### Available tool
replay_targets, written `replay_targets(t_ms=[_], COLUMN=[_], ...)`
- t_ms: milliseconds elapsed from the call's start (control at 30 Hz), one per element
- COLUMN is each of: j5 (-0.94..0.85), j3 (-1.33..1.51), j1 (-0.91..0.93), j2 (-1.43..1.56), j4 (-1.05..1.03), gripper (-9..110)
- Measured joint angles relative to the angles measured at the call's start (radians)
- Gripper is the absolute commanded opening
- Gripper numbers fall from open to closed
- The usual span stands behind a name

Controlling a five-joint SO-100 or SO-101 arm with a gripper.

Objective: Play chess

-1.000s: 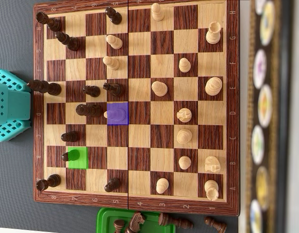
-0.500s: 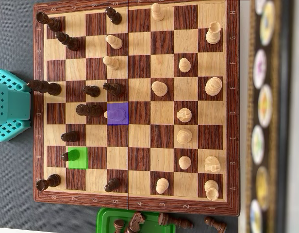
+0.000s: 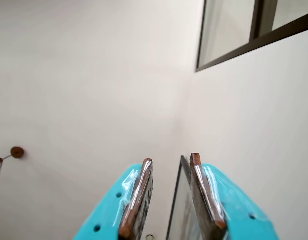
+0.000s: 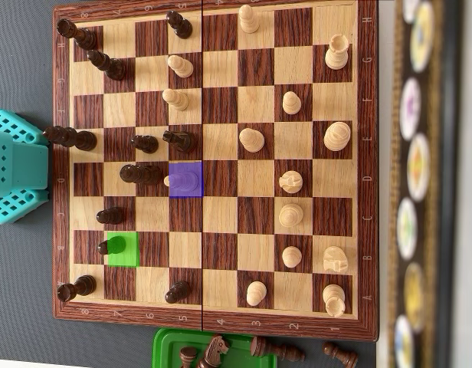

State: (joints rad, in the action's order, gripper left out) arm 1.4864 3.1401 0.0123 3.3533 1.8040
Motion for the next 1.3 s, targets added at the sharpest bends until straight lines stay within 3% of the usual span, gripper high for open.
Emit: replay_targets(t_ms=[933,1100,1300], j5=[0.0,0.0,0.0], j3=[0.0,-0.021,-0.13], j1=[0.0,0.0,0.0], j2=[0.0,0.0,0.0], j4=[-0.017,-0.161,-0.515], gripper=[12,12,12])
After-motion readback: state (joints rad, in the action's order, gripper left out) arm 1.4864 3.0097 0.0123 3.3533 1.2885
